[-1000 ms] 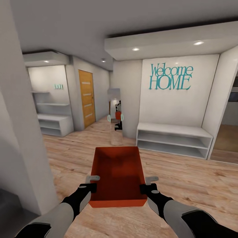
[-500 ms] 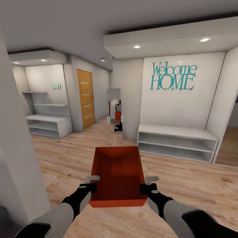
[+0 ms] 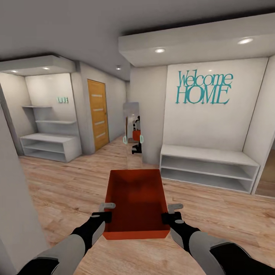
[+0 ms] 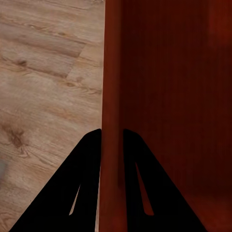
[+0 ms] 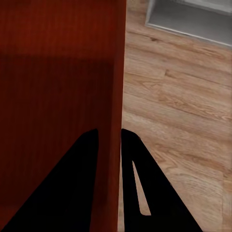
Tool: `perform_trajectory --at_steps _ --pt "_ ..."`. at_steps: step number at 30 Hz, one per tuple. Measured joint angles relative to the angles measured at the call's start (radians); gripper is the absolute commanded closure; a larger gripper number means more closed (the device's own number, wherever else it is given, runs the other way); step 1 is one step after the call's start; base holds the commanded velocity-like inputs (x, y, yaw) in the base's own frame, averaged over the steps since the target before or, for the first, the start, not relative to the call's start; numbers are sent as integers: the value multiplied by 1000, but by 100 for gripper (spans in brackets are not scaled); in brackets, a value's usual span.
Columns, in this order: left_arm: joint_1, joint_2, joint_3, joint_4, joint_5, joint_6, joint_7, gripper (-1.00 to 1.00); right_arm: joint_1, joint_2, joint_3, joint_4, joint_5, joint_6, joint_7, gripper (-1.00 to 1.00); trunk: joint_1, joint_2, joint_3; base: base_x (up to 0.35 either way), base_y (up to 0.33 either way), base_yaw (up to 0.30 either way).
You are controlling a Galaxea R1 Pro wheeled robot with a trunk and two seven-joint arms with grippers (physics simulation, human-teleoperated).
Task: Move the two storage containers from the living room to the garage. In the garage, place one container on the floor and stack the other container on top of it (either order is fine).
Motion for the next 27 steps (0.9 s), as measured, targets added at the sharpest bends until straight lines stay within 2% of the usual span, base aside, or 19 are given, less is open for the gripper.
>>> perform_trajectory --at_steps 13,27 --pt "0 0 0 0 1 0 0 100 0 0 -1 -1 2 1 -1 100 0 0 0 325 0 219" --pt "0 0 0 0 1 0 0 100 0 0 2 -1 -1 1 0 100 0 0 0 325 0 16"
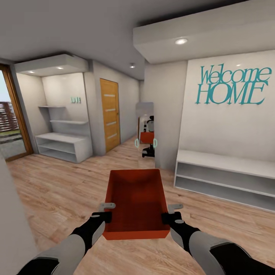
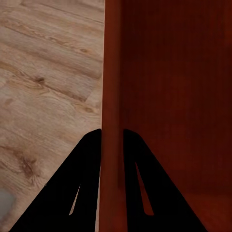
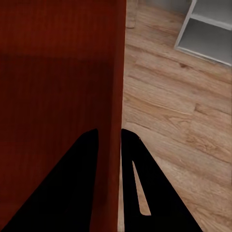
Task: Move the two storage containers from the living room to the garage. In the garage, place one container on the floor and stack the other container on top of it (either order is fine).
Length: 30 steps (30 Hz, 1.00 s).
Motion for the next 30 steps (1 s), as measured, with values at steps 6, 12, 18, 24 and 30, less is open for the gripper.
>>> perform_trajectory --at_steps 6,12,18,24,30 --pt "0 0 0 0 -1 0 0 100 0 0 1 1 -2 -1 1 100 0 0 0 325 0 0" --pt "0 0 0 0 -1 0 0 100 0 0 1 1 -2 -1 1 100 0 0 0 325 0 0" --pt "0 0 0 0 -1 0 0 100 0 0 1 1 -2 -1 1 100 0 0 0 325 0 0" --pt "0 0 0 0 0 0 0 100 0 0 -1 1 0 -1 -1 100 0 0 0 325 0 116" --pt "0 0 0 0 0 0 0 100 0 0 -2 0 1 -1 0 100 0 0 0 325 0 263"
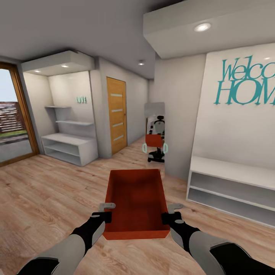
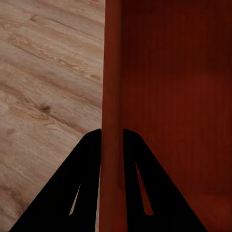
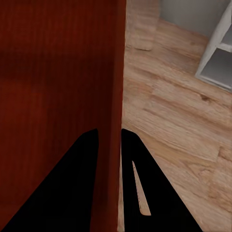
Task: Move the two storage containers from the living room to the garage. In the garage, place one container on the floor and stack the other container on top of it (either order is fine).
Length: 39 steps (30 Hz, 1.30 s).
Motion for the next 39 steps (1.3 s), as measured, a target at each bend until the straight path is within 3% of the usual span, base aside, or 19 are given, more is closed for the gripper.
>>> perform_trajectory --at_steps 12,27,39 --pt "0 0 0 0 0 0 0 100 0 0 0 0 0 0 0 100 0 0 0 325 0 263" --pt "0 -1 0 0 -1 0 0 100 0 -1 2 0 -3 -2 1 100 0 0 0 325 0 17" --pt "0 0 0 -1 -1 0 0 100 0 0 1 0 -2 -1 1 100 0 0 0 325 0 250"
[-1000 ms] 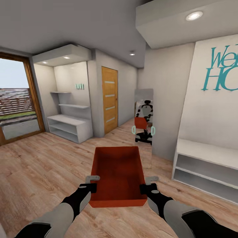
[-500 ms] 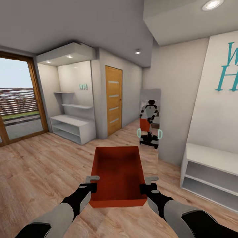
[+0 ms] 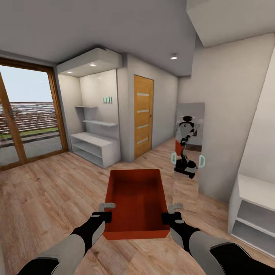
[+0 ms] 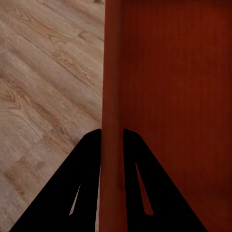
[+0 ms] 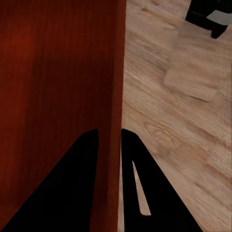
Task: Move the two storage containers from the living room to the garage. In the garage, place one container on the floor and stack the other container on top of it (either order is fine).
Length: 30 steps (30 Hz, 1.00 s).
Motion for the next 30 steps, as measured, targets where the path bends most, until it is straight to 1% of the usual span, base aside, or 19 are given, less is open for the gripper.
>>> perform_trajectory --at_steps 5,8,30 --pt "0 0 0 0 0 0 0 100 0 0 1 0 -1 0 0 100 0 0 0 325 0 279" --pt "0 0 0 0 0 0 0 100 0 0 1 0 -1 0 0 100 0 0 0 325 0 132" --pt "0 0 0 0 0 0 0 100 0 0 1 0 0 0 0 100 0 0 0 325 0 9"
